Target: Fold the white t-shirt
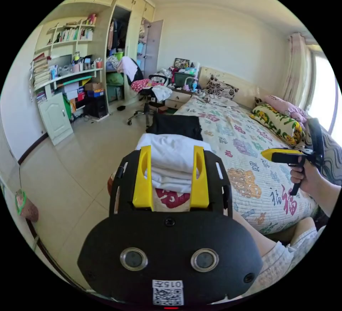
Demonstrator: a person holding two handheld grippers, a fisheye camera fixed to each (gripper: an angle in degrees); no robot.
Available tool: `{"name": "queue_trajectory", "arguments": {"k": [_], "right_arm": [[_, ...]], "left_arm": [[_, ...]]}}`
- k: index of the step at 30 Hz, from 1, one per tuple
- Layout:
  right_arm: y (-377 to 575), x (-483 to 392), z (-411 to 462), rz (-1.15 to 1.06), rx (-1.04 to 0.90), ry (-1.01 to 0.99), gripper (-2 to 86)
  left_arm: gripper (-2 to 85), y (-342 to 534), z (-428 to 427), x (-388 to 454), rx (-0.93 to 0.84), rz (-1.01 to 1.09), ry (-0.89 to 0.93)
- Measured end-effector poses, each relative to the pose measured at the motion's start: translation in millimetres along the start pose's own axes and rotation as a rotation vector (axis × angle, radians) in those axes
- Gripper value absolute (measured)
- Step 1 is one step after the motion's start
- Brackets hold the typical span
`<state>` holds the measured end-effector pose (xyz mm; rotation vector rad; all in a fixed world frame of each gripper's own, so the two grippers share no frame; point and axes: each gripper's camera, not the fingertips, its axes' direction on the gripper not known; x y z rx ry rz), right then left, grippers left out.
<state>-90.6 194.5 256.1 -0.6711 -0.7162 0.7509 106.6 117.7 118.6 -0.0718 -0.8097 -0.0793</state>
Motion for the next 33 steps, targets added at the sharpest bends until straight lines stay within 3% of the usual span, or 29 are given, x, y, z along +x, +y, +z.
{"name": "queue_trajectory", "arguments": {"k": [6, 9, 15, 23, 27, 33], "right_arm": [[-43.9, 20.3, 124.9, 0.061, -0.364, -0.108, 5.8], [-51.1, 35.7, 161.3, 0.191, -0.457, -0.317, 4.9], [-53.7, 46.8, 130.7, 0.245, -0.241, -0.369, -0.7], [-17.3, 93.6, -47.3, 0.244, 0.203, -0.341, -1.0], [19.1, 97.2, -131.9, 0.242, 0.315, -0.258, -1.0], [90.0, 85.4, -213.2, 0.278, 0.324, -0.055, -1.0]], "left_arm": [[15.8, 4.8, 28.4, -76.8, -0.093, -0.156, 0.043], [9.8, -0.7, 41.1, -104.6, -0.133, -0.171, 0.077], [1.4, -30.3, 28.7, -119.7, -0.073, -0.065, 0.221], [0.1, -93.7, 0.3, -50.1, 0.091, 0.130, 0.632], [0.0, -112.7, 17.0, 6.3, 0.016, 0.190, 0.874], [-0.2, -104.1, 52.6, 86.1, -0.161, 0.303, 0.999]]}}
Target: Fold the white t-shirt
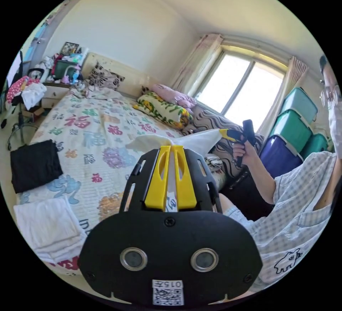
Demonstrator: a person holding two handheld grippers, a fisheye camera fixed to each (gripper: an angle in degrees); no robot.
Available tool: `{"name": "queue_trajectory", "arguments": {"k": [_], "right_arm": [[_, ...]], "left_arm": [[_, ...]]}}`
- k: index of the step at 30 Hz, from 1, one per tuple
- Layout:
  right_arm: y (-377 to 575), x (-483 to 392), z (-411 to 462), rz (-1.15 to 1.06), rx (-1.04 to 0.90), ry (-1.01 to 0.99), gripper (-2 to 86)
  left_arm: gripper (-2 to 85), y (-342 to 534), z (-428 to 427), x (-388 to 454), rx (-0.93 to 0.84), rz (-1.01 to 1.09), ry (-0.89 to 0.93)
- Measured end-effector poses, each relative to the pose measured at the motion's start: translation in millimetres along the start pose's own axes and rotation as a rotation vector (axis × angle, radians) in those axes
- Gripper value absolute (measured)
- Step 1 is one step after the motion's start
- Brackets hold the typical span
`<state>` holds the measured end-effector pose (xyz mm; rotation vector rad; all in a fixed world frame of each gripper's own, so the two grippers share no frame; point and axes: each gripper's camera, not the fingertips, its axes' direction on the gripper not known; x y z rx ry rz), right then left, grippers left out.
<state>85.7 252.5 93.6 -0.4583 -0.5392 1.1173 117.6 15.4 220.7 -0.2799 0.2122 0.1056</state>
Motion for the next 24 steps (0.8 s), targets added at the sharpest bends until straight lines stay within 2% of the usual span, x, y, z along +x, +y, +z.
{"name": "queue_trajectory", "arguments": {"k": [4, 8, 10, 12, 15, 21, 23, 24], "right_arm": [[39.4, 16.9, -28.5, 0.091, -0.020, 0.089, -0.9], [61.7, 70.1, -32.0, 0.253, -0.020, 0.144, -0.1], [67.9, 100.9, -20.8, 0.317, -0.037, 0.224, 0.9], [78.6, 127.2, -5.8, 0.431, -0.105, 0.300, 2.2], [105.4, 127.4, 13.7, 0.363, -0.229, 0.199, 6.6], [174.5, 93.0, 64.9, 0.140, -0.554, 0.222, 12.3], [191.9, 89.6, 91.3, 0.082, -0.703, 0.274, 11.4], [194.9, 88.8, 94.8, 0.067, -0.713, 0.295, 10.3]], "left_arm": [[-0.1, -16.3, 43.0, 12.2, -0.086, 0.063, 0.005], [1.0, -45.6, 118.6, -9.0, -0.159, 0.054, -0.127], [4.9, -49.8, 154.9, -23.1, -0.212, 0.064, -0.252], [8.8, -46.8, 191.3, -34.2, -0.364, 0.029, -0.186], [11.3, -17.0, 213.5, -32.8, -0.479, 0.009, -0.061], [11.9, 37.4, 267.8, -34.6, -0.695, -0.065, -0.097], [10.8, 41.8, 284.7, -39.7, -0.716, -0.095, -0.127], [9.2, 38.9, 289.4, -44.1, -0.705, -0.126, -0.168]]}}
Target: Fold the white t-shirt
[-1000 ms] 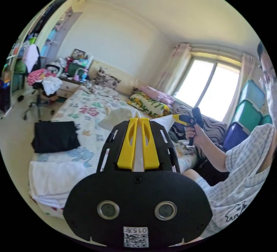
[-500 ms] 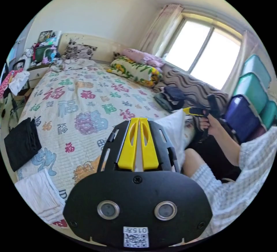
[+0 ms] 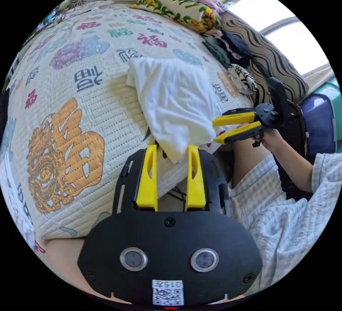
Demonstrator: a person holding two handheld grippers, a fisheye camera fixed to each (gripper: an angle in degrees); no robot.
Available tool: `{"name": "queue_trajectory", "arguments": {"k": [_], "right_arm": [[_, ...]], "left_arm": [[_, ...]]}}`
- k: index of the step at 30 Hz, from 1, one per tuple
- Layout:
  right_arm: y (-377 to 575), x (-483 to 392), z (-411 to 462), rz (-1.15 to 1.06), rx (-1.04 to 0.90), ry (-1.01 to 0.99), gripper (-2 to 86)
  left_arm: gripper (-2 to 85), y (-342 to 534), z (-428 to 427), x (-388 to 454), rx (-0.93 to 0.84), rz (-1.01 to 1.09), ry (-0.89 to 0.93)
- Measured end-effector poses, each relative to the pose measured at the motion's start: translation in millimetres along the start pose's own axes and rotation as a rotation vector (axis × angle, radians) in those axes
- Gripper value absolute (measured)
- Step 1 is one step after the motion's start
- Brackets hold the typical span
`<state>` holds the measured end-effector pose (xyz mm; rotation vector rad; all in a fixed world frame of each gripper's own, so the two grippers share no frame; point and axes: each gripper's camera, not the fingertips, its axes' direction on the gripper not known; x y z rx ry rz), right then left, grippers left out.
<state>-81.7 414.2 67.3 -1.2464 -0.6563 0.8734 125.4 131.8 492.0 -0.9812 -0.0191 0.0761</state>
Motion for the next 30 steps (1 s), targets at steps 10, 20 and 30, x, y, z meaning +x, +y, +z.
{"name": "queue_trajectory", "arguments": {"k": [10, 20, 30], "right_arm": [[50.5, 12.0, -89.4, 0.104, 0.301, -0.110, -0.4], [59.3, -41.8, -271.0, -0.094, 0.725, -0.074, -0.6], [97.5, -107.7, -323.7, -0.256, 0.751, -0.024, -0.6]], "left_arm": [[1.7, -59.5, -72.9, -6.4, 0.257, 0.016, 0.284], [15.3, -107.8, -186.8, 43.2, 0.442, 0.273, 0.070], [16.3, -97.1, -119.4, 66.4, 0.367, 0.340, 0.097]]}}
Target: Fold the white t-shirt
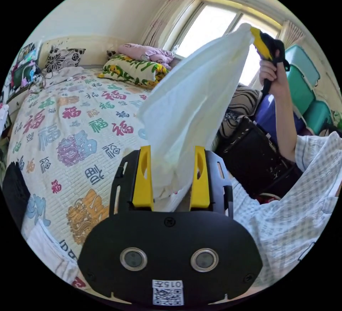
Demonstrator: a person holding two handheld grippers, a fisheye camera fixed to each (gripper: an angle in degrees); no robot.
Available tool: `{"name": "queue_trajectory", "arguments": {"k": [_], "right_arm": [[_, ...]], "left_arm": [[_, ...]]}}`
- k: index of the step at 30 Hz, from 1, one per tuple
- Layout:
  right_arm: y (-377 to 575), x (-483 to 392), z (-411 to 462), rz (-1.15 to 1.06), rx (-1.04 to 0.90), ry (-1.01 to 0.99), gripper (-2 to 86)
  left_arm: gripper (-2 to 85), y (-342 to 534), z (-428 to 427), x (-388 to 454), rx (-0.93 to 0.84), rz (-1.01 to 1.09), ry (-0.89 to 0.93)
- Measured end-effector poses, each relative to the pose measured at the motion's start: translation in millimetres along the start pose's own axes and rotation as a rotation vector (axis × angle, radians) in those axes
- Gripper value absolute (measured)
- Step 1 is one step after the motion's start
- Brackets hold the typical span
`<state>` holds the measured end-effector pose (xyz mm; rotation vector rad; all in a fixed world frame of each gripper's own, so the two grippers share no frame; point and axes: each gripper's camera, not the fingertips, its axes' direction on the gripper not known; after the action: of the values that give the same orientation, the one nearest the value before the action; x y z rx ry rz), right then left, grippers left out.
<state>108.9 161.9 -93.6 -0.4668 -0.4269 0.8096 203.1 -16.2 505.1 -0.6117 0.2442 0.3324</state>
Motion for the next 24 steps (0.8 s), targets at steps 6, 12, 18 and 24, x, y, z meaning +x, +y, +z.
{"name": "queue_trajectory", "arguments": {"k": [6, 12, 18, 24], "right_arm": [[27.8, -7.5, -40.2, 0.050, 0.065, 0.120, -0.4], [119.3, 65.3, -50.9, 0.451, -0.035, 0.463, 0.1], [184.7, 138.4, -14.9, 0.729, -0.274, 0.531, 1.4], [190.0, 145.1, 33.6, 0.686, -0.390, 0.489, 4.5]], "left_arm": [[13.8, 72.2, 31.3, -47.1, -0.093, -0.374, -0.050], [13.8, 109.8, 52.4, -72.5, -0.127, -0.512, -0.071], [12.4, 115.6, 96.0, -112.5, -0.095, -0.741, 0.058], [3.0, 116.9, 127.1, -140.0, -0.055, -0.881, 0.131]]}}
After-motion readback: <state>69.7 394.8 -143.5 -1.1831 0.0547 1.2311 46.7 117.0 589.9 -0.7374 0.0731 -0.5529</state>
